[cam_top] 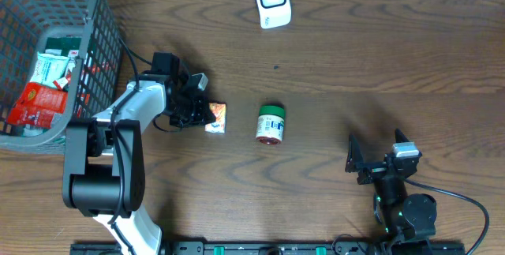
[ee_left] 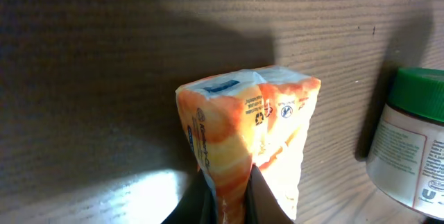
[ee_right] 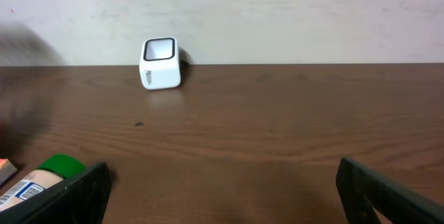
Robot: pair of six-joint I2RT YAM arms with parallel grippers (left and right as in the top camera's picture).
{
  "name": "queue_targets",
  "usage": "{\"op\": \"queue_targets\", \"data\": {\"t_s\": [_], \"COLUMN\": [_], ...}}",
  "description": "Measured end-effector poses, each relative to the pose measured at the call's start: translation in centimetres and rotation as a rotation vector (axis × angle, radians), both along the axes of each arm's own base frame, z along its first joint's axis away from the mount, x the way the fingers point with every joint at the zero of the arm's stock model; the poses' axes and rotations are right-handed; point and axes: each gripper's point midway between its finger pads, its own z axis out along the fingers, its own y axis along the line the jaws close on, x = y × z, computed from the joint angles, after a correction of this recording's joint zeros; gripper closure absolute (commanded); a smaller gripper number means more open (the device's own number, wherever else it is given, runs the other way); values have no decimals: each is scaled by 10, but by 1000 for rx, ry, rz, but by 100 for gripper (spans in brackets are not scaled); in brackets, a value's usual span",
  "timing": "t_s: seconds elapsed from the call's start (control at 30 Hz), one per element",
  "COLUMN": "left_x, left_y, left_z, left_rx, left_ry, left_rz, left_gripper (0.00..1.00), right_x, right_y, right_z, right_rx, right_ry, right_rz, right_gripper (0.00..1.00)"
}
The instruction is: Scan the item barcode
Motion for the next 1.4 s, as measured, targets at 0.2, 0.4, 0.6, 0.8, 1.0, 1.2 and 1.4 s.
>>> {"op": "queue_targets", "data": {"t_s": [0.2,0.4,0.6,0.8,1.0,1.2,1.4], "left_x": [6,3,-24,-34,-32,-33,-34], "left_y": [3,-11,-41,-48,-37,-38,-44], "left_z": [29,82,76,42,27,26,23], "left_rx": [93,366,655,962,1088,1074,1035], "left_ry": [-82,-287,-370,-442,-447,-439,-431], "left_rz": [36,58,-13,-107,-128,-117,-111], "left_gripper": [93,93,93,93,92,79,65], "right_x": [0,0,0,0,0,0,0], "right_y": [0,0,0,0,0,0,0], "right_z": [0,0,0,0,0,0,0], "right_rx": [0,0,0,0,0,0,0], "right_ry": [0,0,0,0,0,0,0], "right_rz": [0,0,0,0,0,0,0], "right_gripper": [1,1,1,1,1,1,1]}}
